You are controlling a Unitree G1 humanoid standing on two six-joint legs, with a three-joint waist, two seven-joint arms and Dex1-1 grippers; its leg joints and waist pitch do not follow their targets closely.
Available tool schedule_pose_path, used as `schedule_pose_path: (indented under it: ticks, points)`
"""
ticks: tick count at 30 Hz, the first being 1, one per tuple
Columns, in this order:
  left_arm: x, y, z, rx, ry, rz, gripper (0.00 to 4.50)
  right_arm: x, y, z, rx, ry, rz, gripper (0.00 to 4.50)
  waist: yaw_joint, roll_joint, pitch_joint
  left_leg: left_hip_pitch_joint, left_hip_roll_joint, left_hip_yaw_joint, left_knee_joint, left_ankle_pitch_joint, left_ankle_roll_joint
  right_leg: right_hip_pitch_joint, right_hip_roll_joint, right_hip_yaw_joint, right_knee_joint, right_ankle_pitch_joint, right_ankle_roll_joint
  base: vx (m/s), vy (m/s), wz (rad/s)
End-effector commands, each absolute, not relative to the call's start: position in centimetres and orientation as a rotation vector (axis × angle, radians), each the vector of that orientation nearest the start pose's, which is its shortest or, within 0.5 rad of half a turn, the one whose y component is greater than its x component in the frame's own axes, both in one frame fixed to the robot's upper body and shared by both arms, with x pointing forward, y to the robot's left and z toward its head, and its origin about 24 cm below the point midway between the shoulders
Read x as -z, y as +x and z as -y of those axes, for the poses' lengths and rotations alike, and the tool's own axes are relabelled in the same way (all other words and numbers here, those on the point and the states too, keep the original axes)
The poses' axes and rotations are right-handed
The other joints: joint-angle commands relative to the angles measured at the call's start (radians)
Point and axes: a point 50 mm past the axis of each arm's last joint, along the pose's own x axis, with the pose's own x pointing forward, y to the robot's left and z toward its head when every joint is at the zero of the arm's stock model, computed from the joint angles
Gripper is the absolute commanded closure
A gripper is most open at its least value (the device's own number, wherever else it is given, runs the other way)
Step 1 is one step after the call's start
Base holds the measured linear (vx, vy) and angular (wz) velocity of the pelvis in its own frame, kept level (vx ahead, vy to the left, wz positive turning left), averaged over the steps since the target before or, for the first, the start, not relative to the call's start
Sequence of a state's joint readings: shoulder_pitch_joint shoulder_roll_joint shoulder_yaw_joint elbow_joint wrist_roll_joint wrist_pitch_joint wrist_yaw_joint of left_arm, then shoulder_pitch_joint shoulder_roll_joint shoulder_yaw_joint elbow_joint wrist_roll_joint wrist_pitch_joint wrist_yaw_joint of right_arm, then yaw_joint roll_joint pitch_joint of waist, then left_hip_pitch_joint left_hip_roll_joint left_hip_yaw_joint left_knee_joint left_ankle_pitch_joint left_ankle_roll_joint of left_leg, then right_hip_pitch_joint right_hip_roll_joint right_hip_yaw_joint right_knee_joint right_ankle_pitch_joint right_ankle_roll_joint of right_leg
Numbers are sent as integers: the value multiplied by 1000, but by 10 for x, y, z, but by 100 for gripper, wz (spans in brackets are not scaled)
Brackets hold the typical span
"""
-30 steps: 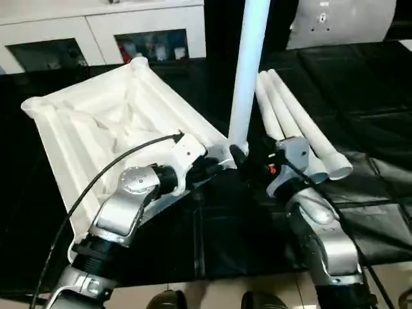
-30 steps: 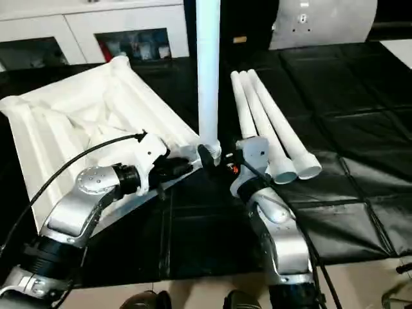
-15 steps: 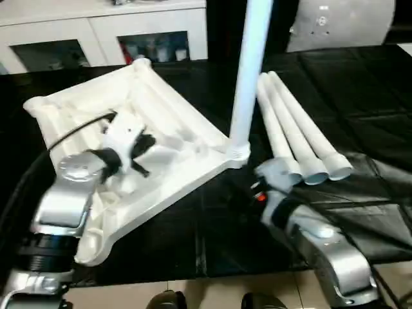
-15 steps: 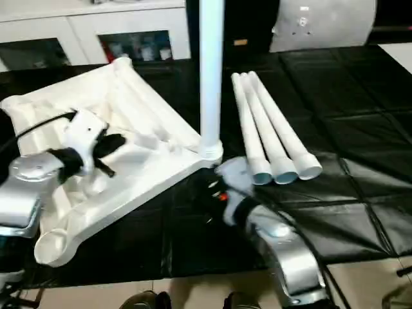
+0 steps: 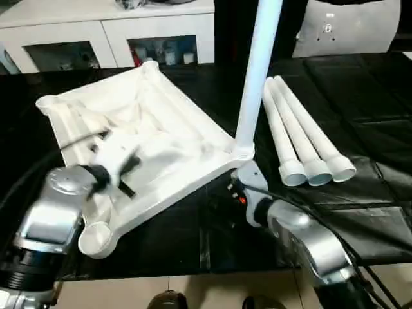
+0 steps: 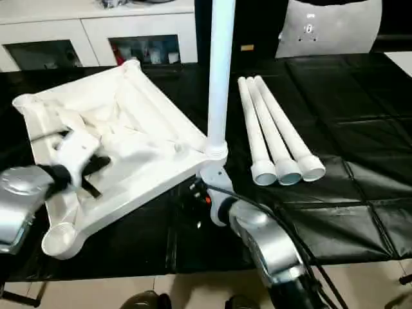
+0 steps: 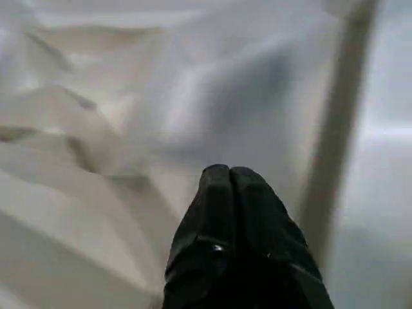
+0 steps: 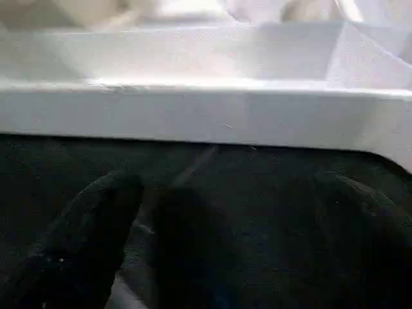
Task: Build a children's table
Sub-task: Rotate leg to tighten, then rotate table base
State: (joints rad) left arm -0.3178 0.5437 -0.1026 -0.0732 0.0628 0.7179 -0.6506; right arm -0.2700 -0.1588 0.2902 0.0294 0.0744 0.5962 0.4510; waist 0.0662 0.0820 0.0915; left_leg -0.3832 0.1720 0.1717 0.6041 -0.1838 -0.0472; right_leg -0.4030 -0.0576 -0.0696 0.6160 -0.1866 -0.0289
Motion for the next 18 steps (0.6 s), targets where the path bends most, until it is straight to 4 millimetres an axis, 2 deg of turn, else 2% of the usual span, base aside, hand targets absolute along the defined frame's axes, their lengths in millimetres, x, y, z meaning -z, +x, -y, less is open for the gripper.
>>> schedule_pose_path:
  ticks: [1,6,9,11,13,15,17,18]
  points:
    - [-87,287,-205,555,502,-546,444,-40,282,77,-713,-145,-421,0,1,5,-88,13,48,-27,-65,-166,14,52,-86,57,-72,-193,-199,0,0,0]
    - [-73,283,-201,627,525,-628,444,-41,297,73,-682,-156,-402,0,0,10,-92,14,49,-28,-64,-148,15,52,-85,55,-66,-160,-203,0,0,0]
    - [-65,285,-198,662,515,-660,444,-40,308,69,-665,-163,-392,0,-5,9,-92,12,45,-27,-64,-154,18,52,-84,54,-67,-150,-210,0,0,0]
    - [-65,287,-189,706,450,-661,444,-38,316,67,-648,-171,-382,0,-10,7,-92,14,45,-27,-64,-187,10,53,-88,55,-72,-214,-204,0,0,0]
    - [-67,288,-184,735,421,-652,444,-38,319,66,-637,-174,-375,0,-9,8,-93,14,46,-27,-63,-186,8,54,-90,55,-73,-222,-201,0,0,0]
    - [-68,288,-181,749,405,-646,444,-38,321,66,-632,-173,-373,0,-10,6,-97,13,47,-26,-61,-161,15,56,-87,55,-69,-187,-203,0,0,0]
    - [-73,292,-167,812,328,-618,444,-38,330,68,-596,-184,-364,0,-11,7,-100,13,45,-25,-58,-140,23,54,-85,53,-64,-142,-221,0,0,0]
    - [-73,292,-167,812,328,-618,444,-38,330,68,-596,-184,-364,0,-11,7,-100,12,44,-24,-58,-141,24,55,-85,52,-64,-141,-224,0,0,0]
